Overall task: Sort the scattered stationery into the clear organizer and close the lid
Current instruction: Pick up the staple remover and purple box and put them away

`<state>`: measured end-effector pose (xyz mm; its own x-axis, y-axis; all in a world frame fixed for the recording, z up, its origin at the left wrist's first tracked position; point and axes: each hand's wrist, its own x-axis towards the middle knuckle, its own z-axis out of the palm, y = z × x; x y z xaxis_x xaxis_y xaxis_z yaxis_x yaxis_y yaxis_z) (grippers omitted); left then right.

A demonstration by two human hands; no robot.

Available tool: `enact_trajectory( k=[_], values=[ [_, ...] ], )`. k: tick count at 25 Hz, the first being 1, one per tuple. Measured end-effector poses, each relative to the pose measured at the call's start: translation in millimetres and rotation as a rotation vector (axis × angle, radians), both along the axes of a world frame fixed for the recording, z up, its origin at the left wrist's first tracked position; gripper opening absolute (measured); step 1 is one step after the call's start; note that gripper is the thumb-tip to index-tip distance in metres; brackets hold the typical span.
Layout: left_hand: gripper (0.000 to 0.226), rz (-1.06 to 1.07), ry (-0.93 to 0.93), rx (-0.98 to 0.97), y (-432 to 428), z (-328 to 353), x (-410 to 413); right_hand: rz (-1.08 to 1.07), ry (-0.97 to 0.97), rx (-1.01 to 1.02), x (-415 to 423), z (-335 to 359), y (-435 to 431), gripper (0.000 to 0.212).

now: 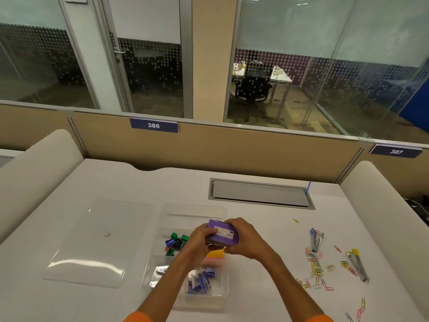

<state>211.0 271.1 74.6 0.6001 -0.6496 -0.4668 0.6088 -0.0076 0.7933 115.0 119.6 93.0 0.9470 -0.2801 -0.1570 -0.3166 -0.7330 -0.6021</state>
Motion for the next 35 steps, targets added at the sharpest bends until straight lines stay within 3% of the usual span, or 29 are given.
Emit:
enact_trajectory(
  k=[4,9,11,13,16,25,35],
  values=[
    [0.026,0.016,-0.079,0.041,17,-2,29,0.016,-0.001,-0.217,32,5,20,0.076],
    [0.016,0.058,-0.340,0.194,39,-3,62,0.004,0.014,-0.193,73,2,39,0.072],
    [0.031,0.080,-0.674,0.421,60,-10,74,-0.019,0.027,-0.155,87,-3,43,0.072],
    [0.060,-0.042,-1.102,0.751,86,-29,85,-0.027,0.041,-0.129,100,-7,47,0.073],
    [0.090,-0.183,-1.381,0.903,115,-56,89,-0.014,0.078,-0.124,121,-13,51,0.074],
    [0.105,-0.210,-1.264,0.856,128,-79,91,0.092,0.260,-0.161,189,-20,55,0.071],
    [0.105,-0.184,-1.225,0.774,123,-84,92,0.146,0.391,-0.265,215,-50,77,0.068]
  ],
)
